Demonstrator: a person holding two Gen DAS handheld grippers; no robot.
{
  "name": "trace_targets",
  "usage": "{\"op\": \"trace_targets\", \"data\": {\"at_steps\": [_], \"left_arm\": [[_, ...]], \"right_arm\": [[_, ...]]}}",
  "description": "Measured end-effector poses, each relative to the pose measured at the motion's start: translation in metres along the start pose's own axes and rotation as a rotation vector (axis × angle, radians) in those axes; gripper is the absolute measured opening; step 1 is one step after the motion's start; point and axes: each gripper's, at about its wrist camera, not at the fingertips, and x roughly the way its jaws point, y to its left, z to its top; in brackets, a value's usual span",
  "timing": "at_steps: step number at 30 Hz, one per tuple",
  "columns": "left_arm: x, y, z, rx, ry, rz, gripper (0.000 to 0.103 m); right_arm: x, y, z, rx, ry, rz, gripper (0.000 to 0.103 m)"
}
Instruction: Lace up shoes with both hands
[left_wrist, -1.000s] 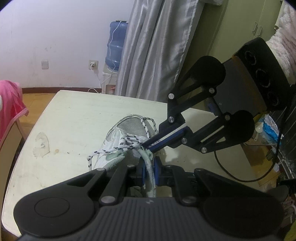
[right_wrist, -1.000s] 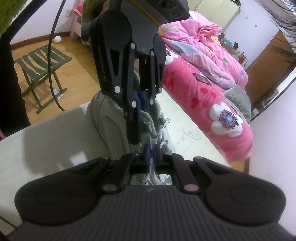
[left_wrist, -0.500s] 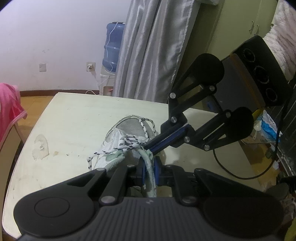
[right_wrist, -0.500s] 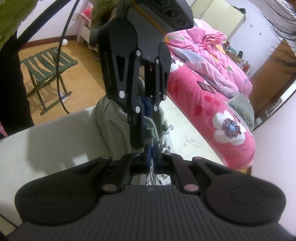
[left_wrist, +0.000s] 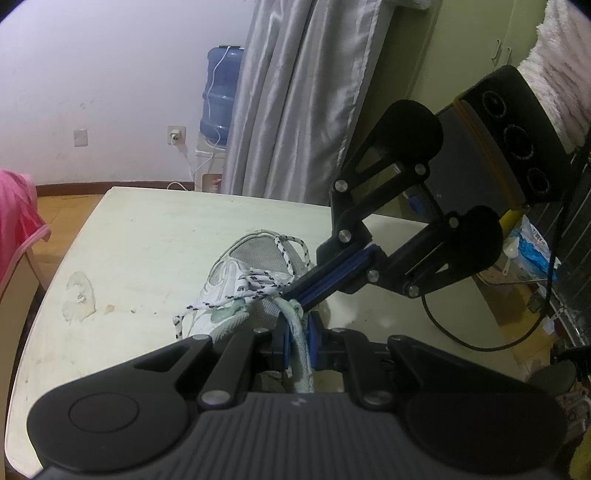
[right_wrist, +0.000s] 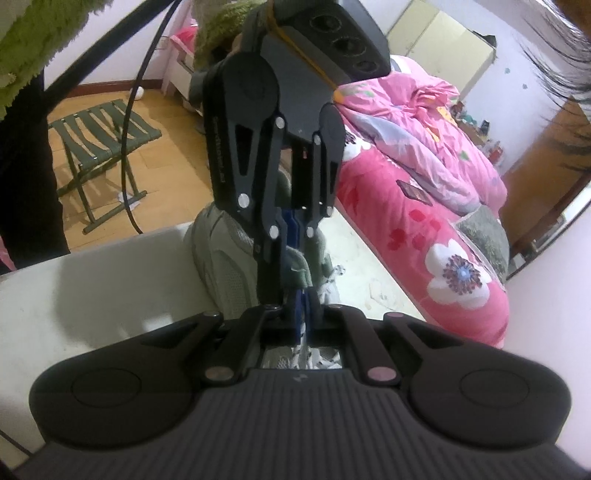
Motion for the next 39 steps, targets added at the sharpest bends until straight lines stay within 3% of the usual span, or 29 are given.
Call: {"op": "trace_targets", "data": {"at_steps": [5, 13, 16, 18, 20, 23, 25, 27, 32, 36, 39], "left_arm": [[0.0, -0.001, -0.002, -0.007, -0.001, -0.001, 0.011], [-0.004, 0.001, -0.002, 0.001, 0.004, -0.007, 0.011], [-0.005, 0.004, -0.002, 0.001, 0.004, -0.005, 0.011], [-0.005, 0.002, -0.003, 0.005, 0.002, 0.002, 0.011], [-0.004, 0.0, -0.003, 0.02, -0.002, 0.01, 0.011], [-0.002, -0.002, -0.003, 0.043, -0.01, 0.02, 0.011], [-0.002, -0.003, -0.003, 0.056, -0.011, 0.023, 0.01], [-0.001, -0.004, -0.003, 0.072, -0.012, 0.024, 0.01], [0.0, -0.005, -0.004, 0.091, -0.018, 0.024, 0.01], [0.001, -0.007, -0.006, 0.11, -0.021, 0.028, 0.01], [0.001, -0.01, -0.007, 0.128, -0.022, 0.033, 0.011]], "right_arm": [[0.0, -0.002, 0.0, 0.001, 0.004, 0.011, 0.002], [-0.006, -0.001, 0.0, 0.01, 0.014, -0.009, 0.012], [-0.01, -0.003, 0.002, 0.046, 0.011, -0.027, 0.014], [-0.012, -0.011, 0.002, 0.15, 0.022, -0.033, 0.014], [-0.014, -0.032, -0.003, 0.445, 0.04, -0.008, 0.014], [-0.014, -0.069, -0.038, 1.137, 0.043, 0.093, 0.014], [-0.012, -0.074, -0.069, 1.564, -0.012, 0.152, 0.014], [-0.008, -0.067, -0.09, 1.828, -0.043, 0.185, 0.015], [0.0, -0.034, -0.128, 2.347, -0.098, 0.253, 0.016], [0.005, -0.009, -0.141, 2.608, -0.139, 0.299, 0.016], [0.006, 0.004, -0.143, 2.718, -0.192, 0.315, 0.016]]}}
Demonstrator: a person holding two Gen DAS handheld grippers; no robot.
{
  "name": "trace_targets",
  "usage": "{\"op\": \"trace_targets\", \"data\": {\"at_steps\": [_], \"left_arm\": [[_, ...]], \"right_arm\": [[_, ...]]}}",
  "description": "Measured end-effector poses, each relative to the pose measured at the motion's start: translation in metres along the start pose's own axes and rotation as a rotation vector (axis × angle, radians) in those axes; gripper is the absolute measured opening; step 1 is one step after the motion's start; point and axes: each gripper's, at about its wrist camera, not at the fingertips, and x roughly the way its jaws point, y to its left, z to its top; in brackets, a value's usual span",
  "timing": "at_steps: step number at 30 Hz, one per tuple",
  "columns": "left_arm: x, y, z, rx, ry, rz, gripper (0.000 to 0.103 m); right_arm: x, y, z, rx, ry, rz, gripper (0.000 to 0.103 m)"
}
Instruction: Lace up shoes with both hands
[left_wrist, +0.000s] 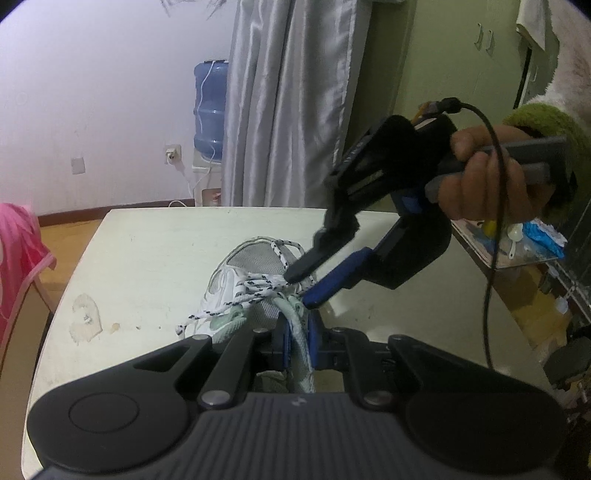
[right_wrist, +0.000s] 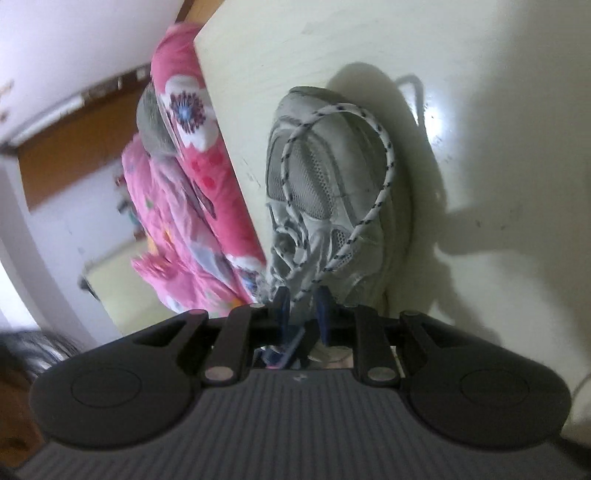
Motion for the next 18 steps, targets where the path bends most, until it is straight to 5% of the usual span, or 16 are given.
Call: {"op": "trace_targets", "data": {"at_steps": [7, 18], "left_arm": [[0.002, -0.0053, -0.0019, 0.049, -0.006, 0.015, 0.011], [0.0058, -0.008, -0.0054, 0.076, -0.018, 0.013, 0.011]], "right_arm": [[0.0068, -0.0112, -0.0057, 0.114, -0.001, 0.027, 0.016], [0.003, -0.0077, -0.0013, 0.043, -0.006, -0.03, 0.005]]}}
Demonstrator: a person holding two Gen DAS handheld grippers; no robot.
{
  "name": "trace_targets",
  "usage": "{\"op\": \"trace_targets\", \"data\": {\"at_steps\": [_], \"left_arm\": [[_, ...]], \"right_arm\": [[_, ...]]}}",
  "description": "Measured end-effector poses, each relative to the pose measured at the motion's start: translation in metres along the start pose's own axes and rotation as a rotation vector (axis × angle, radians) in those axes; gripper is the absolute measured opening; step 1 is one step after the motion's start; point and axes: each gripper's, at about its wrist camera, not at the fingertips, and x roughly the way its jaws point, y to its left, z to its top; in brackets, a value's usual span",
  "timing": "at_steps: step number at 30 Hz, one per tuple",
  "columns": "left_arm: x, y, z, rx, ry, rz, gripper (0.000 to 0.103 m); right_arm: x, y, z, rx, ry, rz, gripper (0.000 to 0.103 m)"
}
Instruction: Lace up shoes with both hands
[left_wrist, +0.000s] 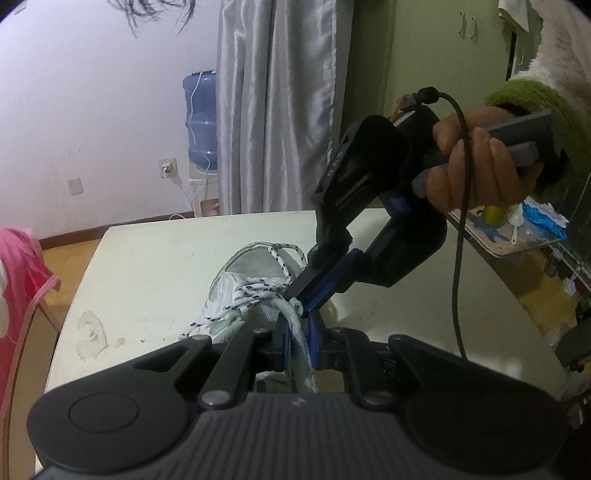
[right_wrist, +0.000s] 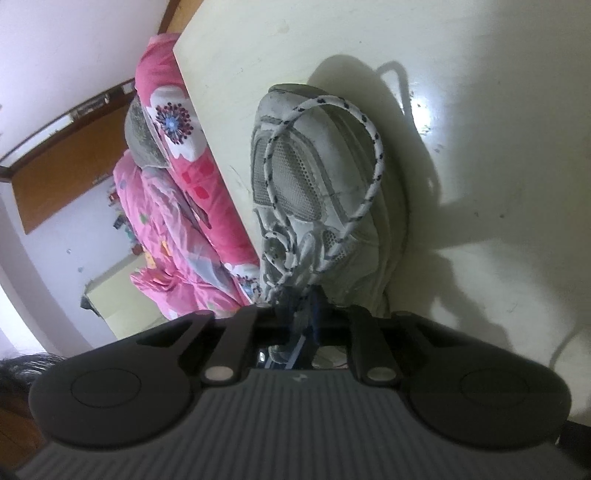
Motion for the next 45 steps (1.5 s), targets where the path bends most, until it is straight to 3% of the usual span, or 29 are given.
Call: {"op": "trace_targets", "data": {"at_steps": [15, 36, 45], "left_arm": [[0.0, -0.003, -0.003, 0.029, -0.003, -0.003, 0.011], [0.002, 0.0, -0.001, 0.03, -0.009, -0.009, 0.011], [-0.014, -0.004, 0.004, 0.026, 0.019, 0.052, 0.019]], "right_arm": [[-0.001, 0.021, 0.0, -0.087, -0.019, -0.021, 0.002], [0.007, 0.04, -0.007, -0.182, 0.061, -0.105, 0.002], [0.013, 0.04, -0.004, -0.152, 0.089, -0.106, 0.002]]}}
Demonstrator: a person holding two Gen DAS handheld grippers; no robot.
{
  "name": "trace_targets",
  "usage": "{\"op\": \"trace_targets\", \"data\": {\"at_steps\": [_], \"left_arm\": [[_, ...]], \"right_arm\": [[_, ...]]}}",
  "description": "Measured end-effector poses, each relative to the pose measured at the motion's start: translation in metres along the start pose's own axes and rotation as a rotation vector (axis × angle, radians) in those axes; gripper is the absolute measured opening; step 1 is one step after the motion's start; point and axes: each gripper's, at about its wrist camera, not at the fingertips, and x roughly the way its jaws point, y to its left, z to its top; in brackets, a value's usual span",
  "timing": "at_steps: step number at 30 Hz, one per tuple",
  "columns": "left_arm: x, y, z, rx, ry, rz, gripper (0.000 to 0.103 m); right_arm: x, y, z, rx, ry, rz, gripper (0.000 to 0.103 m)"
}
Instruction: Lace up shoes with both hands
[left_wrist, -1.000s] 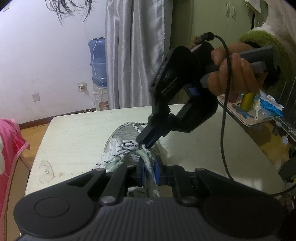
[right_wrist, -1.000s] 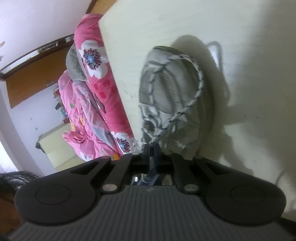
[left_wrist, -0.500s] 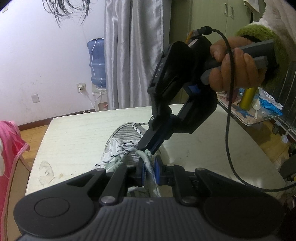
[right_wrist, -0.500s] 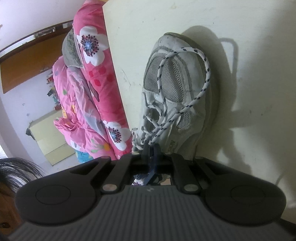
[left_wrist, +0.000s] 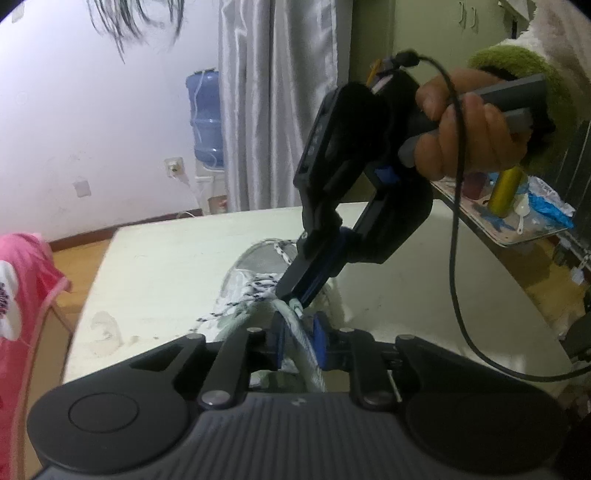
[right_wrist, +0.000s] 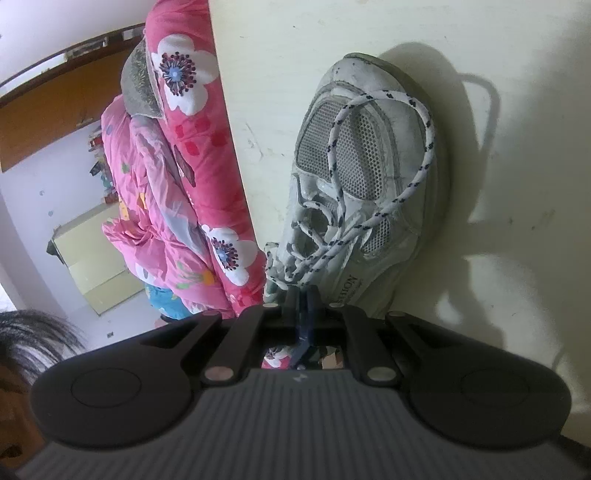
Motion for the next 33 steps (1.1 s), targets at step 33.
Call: {"op": "trace_targets", "data": {"at_steps": [33], "left_arm": [[-0.029, -0.002, 0.033, 0.042, 0.084, 0.05, 0.0]], "right_arm": [[0.002, -0.019, -0.003, 0.073, -0.009, 0.094, 0.007]]}}
